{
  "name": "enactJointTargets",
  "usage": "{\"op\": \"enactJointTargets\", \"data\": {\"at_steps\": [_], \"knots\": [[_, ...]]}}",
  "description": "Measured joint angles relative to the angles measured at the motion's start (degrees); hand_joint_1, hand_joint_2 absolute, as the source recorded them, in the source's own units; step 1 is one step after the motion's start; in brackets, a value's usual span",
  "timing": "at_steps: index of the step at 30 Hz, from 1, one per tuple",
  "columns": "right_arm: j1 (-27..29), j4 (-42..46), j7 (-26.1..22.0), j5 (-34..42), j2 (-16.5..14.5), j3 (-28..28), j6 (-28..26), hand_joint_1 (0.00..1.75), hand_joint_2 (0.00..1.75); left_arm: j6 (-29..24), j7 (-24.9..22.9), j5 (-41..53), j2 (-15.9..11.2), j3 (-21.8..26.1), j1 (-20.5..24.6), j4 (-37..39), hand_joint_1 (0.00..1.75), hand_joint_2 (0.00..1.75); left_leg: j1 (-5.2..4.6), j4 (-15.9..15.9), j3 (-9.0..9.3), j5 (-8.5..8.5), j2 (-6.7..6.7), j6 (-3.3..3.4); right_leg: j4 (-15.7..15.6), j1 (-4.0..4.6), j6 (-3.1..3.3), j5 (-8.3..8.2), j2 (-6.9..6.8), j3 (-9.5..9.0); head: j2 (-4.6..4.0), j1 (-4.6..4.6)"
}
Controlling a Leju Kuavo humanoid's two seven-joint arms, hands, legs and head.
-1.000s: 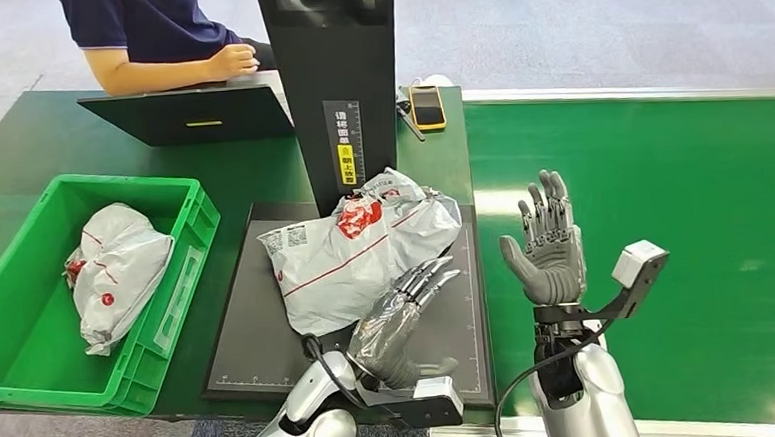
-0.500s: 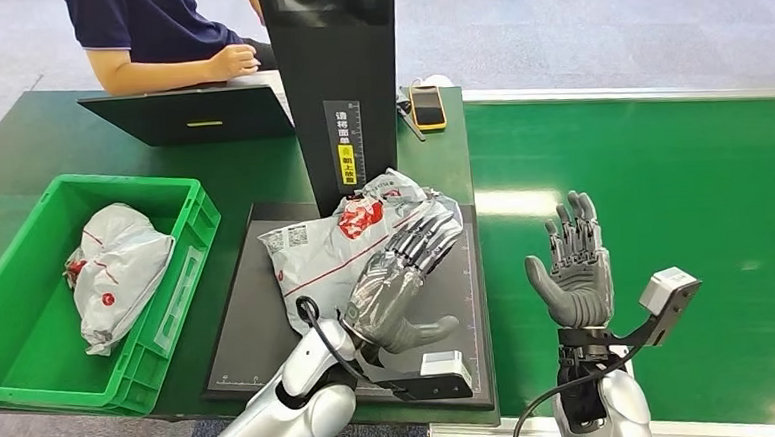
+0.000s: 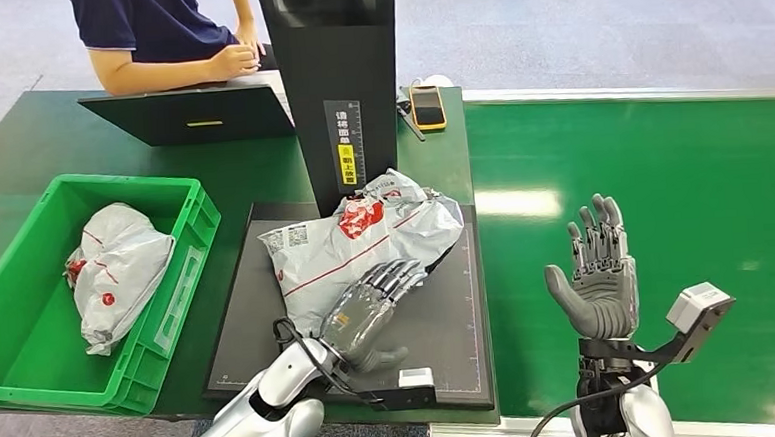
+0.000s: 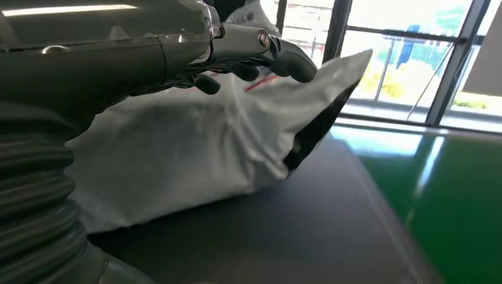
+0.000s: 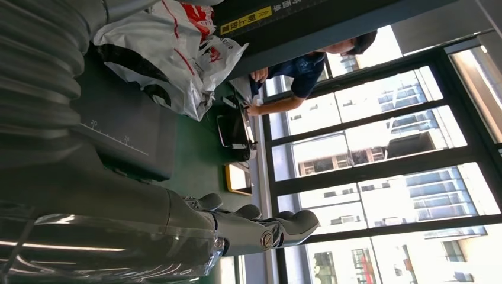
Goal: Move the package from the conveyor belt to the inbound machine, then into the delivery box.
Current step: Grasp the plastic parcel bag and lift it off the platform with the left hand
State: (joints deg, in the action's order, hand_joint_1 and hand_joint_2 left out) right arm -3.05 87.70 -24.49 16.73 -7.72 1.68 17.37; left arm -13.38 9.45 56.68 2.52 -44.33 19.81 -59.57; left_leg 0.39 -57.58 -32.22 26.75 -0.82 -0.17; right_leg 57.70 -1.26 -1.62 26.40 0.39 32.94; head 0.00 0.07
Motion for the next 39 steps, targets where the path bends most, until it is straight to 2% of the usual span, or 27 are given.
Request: {"op": "enactJointTargets", "data": {"at_steps": [5,11,24,30,34,39], "knots": [[1.23,0.82,0.03,-0.52,-0.02,0.31,0.6,0.0,1.75,-1.03,-0.44,1.08,-0.89,0.34,-0.29,3.21,0.0,1.75,0.0,0.0,0.01,0.0,0.0,0.0,0.0,0.0,0.0,0.0,0.0,-0.02,0.0,0.01],[2.41,0.91,0.03,-0.55,-0.02,0.76,1.27,0.0,1.75,-1.9,-0.98,2.45,-1.89,2.0,0.09,3.39,0.0,1.75,0.0,0.01,0.09,-0.01,0.0,-0.01,0.0,0.01,0.01,-0.01,0.01,-0.08,0.0,0.0],[4.89,1.21,-0.2,-0.55,-0.02,0.84,2.16,0.0,1.75,-1.26,-0.67,0.02,-7.08,4.37,-4.92,-14.48,0.0,1.75,0.01,0.01,0.02,-0.01,0.02,-0.03,0.03,0.02,0.03,0.01,0.01,-0.02,0.0,0.01],[4.88,1.21,-0.21,-0.55,-0.02,0.84,2.24,0.0,1.75,-1.1,-0.36,-1.13,-8.24,4.77,-5.97,-19.03,0.0,1.75,0.01,0.01,0.03,-0.01,0.01,-0.02,0.03,0.0,0.02,0.0,0.0,-0.03,0.0,0.0],[4.85,1.21,-0.22,-0.56,-0.02,0.84,2.48,0.0,1.75,-0.27,-0.48,-1.47,-8.34,5.21,-5.65,-18.43,0.0,1.75,0.01,0.01,0.05,-0.02,0.02,-0.03,0.03,0.01,0.02,0.0,0.01,-0.03,0.0,0.0],[4.72,1.21,-0.21,-0.66,-0.05,0.84,2.72,0.0,1.75,0.53,0.1,-0.89,-8.23,5.23,-3.88,-13.21,0.0,1.75,0.01,0.01,0.06,-0.02,0.02,-0.03,0.03,0.01,0.02,0.0,0.01,-0.02,0.0,0.0]]}}
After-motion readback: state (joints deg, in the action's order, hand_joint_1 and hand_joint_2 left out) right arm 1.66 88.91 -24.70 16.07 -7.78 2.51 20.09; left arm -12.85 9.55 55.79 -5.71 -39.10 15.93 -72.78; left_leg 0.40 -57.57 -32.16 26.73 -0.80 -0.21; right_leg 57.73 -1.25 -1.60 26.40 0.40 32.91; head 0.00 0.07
